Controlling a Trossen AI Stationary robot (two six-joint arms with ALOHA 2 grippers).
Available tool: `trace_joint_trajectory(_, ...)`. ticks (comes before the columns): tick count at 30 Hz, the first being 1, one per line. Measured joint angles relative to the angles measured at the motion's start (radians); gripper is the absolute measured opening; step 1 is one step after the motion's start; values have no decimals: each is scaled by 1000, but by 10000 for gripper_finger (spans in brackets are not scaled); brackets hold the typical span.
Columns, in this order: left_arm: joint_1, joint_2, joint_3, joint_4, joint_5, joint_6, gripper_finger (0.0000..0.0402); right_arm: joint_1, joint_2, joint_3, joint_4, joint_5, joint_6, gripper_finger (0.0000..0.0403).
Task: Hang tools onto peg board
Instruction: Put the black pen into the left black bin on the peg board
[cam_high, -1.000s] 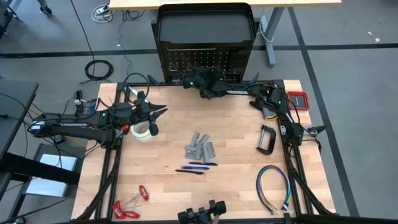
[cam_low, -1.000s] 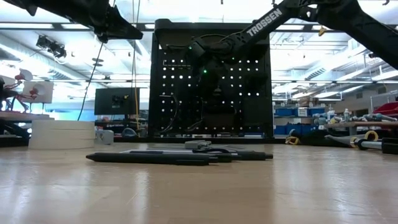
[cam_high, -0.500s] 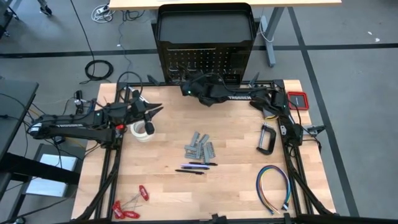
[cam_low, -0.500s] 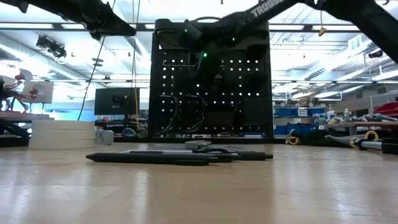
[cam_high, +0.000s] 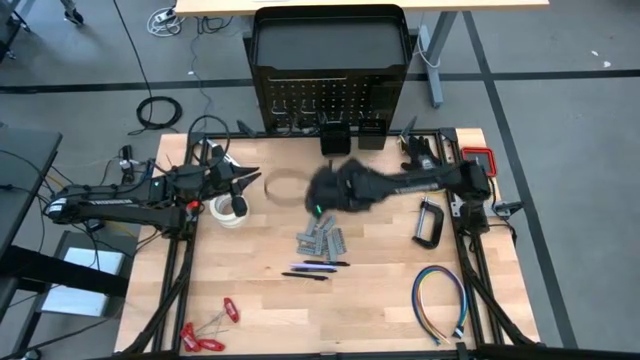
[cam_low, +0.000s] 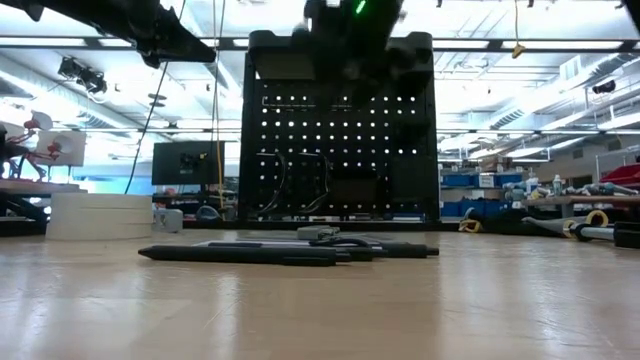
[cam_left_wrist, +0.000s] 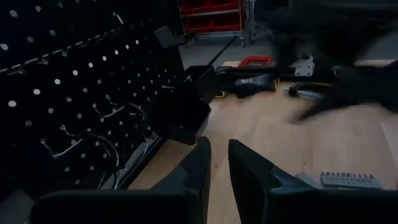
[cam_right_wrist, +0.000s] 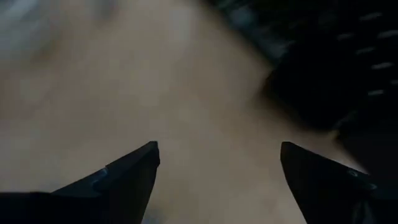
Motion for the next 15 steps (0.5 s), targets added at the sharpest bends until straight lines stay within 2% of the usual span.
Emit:
trace_joint_trajectory(4,0,0,0,36,-1,0,63,142,-15,-29,-33,-63,43,323)
trace_joint_trajectory(9,0,-6,0,51,-10,-4,63,293,15,-110,115,-133,57,297)
trace_joint_trajectory(12,-2,-13,0,68,-10,-14,63,360,49,-176,215,-133,5,281)
trace_joint_trajectory(15,-4,-14,2,82,-10,-37,63,382,75,-232,230,-113,-2,263)
